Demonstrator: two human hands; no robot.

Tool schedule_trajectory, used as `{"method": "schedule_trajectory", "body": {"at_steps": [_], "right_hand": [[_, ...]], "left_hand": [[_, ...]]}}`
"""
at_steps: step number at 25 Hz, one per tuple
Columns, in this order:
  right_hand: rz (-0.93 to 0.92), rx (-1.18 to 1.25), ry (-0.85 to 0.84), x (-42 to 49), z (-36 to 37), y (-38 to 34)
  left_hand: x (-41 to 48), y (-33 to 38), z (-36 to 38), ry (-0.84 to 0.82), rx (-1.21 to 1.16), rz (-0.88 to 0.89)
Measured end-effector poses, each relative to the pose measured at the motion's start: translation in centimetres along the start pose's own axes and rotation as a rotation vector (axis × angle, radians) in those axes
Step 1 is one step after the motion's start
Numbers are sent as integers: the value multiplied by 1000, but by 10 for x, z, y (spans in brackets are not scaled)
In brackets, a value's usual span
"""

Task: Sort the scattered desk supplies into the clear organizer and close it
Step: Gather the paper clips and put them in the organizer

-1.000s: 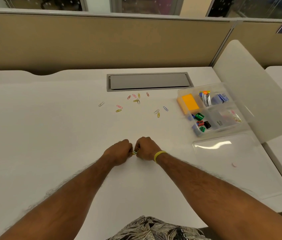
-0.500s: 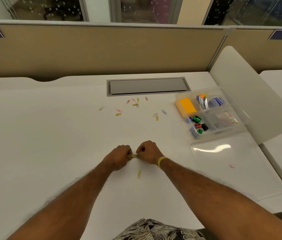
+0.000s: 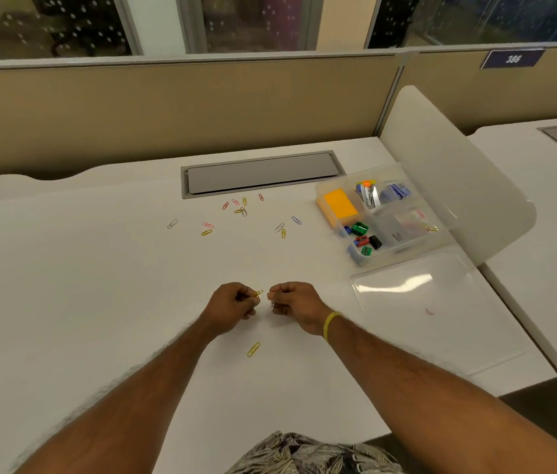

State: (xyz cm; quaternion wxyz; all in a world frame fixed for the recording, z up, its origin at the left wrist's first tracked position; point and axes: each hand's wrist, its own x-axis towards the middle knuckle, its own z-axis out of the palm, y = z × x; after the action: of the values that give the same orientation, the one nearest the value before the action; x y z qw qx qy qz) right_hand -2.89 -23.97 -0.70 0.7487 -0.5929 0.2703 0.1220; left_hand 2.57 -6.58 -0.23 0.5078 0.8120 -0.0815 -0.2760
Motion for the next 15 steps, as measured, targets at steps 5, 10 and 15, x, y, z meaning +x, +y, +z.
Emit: {"method": "schedule_trajectory", "body": {"at_steps": [5,10,15], "right_hand": [[-42,86,-13,-10,-29,-9],[-96,130,48,-15,-75,-27],[-181,52,152,-14,-136,-61]], "left_hand": [[14,32,32,-78,-35,45],[35,71,72,-142,6,100],[71,128,119,-188,142,182]]}}
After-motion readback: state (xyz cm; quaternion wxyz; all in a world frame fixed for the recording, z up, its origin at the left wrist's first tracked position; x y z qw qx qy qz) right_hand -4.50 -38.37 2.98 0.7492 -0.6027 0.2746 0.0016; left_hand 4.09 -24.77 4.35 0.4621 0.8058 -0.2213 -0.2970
